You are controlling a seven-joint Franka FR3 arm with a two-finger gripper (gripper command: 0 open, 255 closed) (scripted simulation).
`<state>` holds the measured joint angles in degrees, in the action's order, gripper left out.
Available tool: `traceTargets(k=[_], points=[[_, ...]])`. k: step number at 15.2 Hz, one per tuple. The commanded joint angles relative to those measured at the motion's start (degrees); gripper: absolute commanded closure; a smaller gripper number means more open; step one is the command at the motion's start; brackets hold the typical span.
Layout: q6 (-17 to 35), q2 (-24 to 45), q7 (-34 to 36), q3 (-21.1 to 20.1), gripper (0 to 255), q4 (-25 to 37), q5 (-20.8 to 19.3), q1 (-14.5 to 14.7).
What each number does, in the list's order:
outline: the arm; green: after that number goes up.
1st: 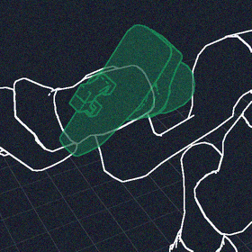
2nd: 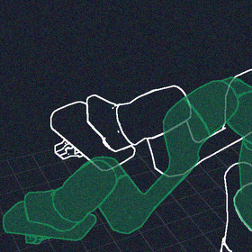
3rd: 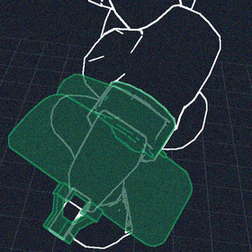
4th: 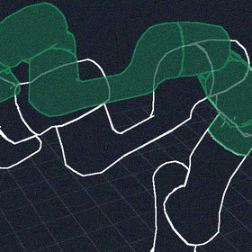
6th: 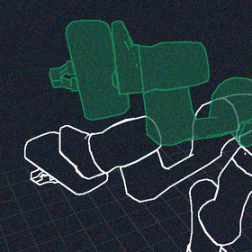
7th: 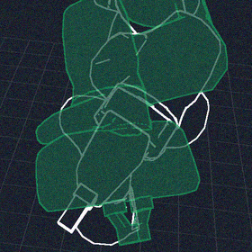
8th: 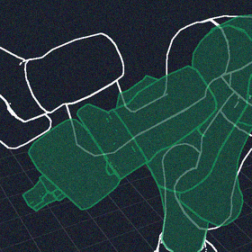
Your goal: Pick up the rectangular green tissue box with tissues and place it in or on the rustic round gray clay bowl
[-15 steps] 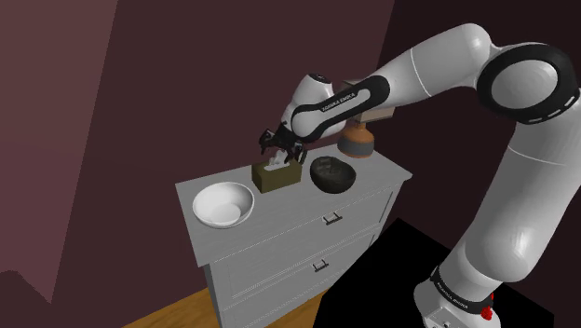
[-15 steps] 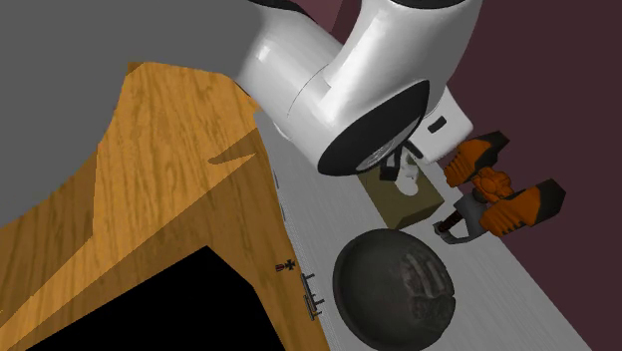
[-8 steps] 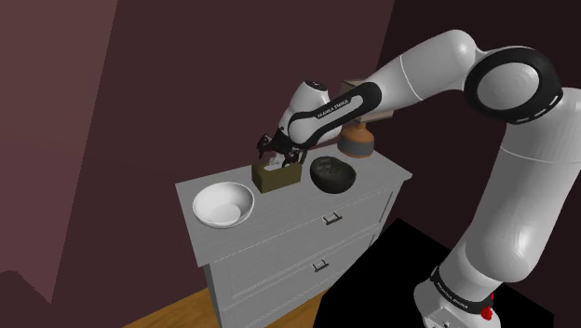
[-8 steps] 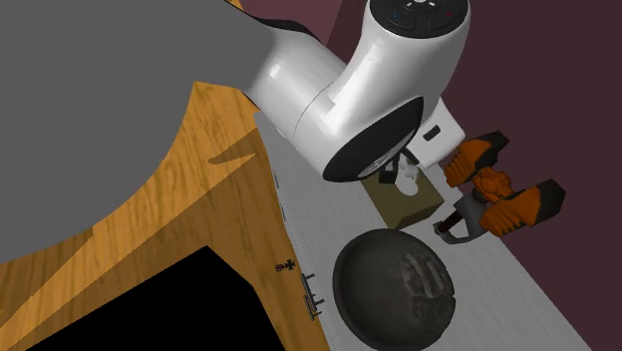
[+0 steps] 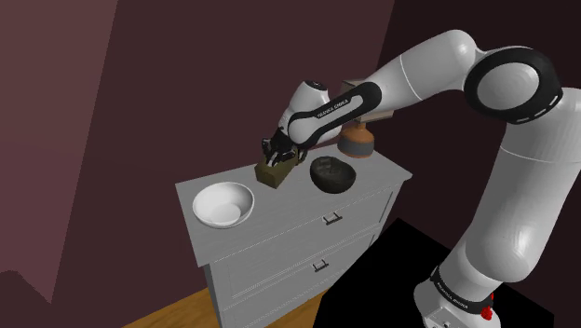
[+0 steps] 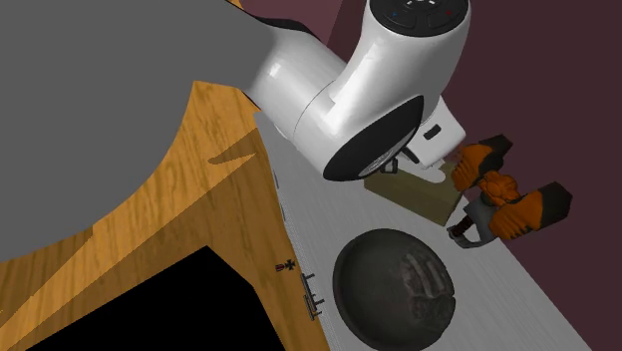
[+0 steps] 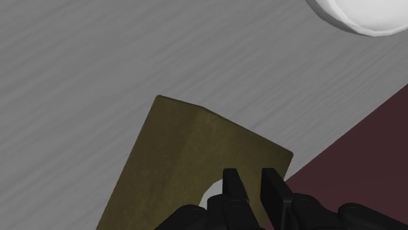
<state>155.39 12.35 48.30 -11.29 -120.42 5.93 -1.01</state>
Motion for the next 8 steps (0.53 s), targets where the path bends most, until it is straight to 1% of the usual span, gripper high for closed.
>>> traceTargets(k=[1,6,8], points=[[0.0,0.1,0.0,0.0,255,-0.1,0.0,0.0],[0.0,0.1,0.0,0.0,255,-0.1,0.0,0.0],[-1.4,-0.9,0.1,0.0,255,0.3,0.1,-0.1]])
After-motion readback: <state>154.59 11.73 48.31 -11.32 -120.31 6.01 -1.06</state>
